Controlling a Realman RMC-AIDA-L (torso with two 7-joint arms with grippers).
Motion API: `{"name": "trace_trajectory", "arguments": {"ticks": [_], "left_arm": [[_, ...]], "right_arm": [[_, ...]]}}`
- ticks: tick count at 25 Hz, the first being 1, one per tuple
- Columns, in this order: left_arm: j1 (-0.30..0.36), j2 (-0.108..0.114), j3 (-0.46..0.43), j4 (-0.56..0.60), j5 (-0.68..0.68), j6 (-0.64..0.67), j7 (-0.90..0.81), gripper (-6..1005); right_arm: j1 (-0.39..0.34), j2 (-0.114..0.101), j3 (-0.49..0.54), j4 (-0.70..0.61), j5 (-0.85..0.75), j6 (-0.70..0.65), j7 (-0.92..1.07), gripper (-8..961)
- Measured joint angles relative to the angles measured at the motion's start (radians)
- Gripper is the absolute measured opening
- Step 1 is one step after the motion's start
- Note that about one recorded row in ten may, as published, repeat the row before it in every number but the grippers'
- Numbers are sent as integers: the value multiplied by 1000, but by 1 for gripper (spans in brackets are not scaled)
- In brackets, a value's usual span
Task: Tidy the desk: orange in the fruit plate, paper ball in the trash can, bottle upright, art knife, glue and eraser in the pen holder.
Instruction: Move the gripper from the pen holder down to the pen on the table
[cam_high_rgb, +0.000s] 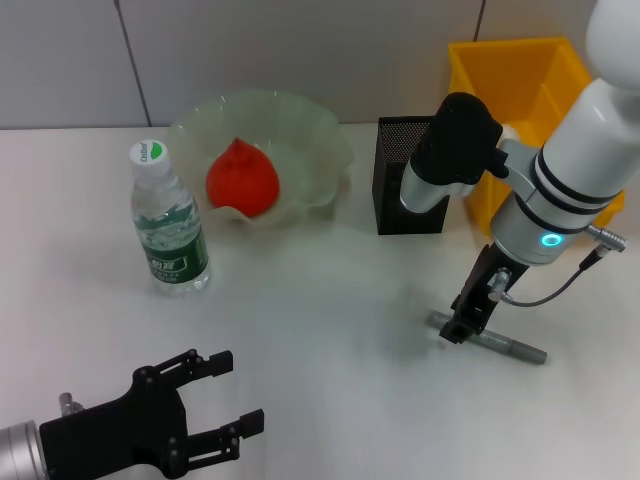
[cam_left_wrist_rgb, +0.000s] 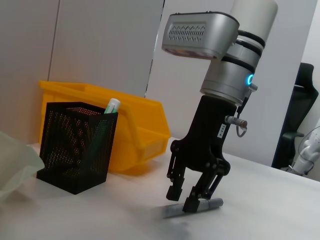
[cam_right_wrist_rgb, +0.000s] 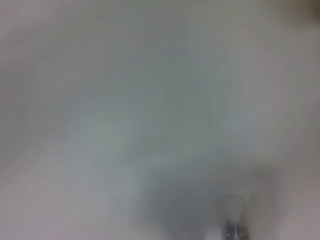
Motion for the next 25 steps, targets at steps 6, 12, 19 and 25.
{"name": "trace_trajectory", "arguments": {"ticks": [6,12,19,25], "left_arm": [[0,-4,0,-1,0,0,0,815],[0,-4,0,-1,-1,0,-1,815],[0,-4,0,-1,-1,1,-1,815],[-1,-4,0,-1,-2,2,-1,815]], "right_arm": [[-4,0,-27,6,1,20,0,385],[-4,1,-29,8,2,22,0,359],[-5,1,-29,9,3,23,0,258],[-6,1,-31,11,3,23,0,248]]}}
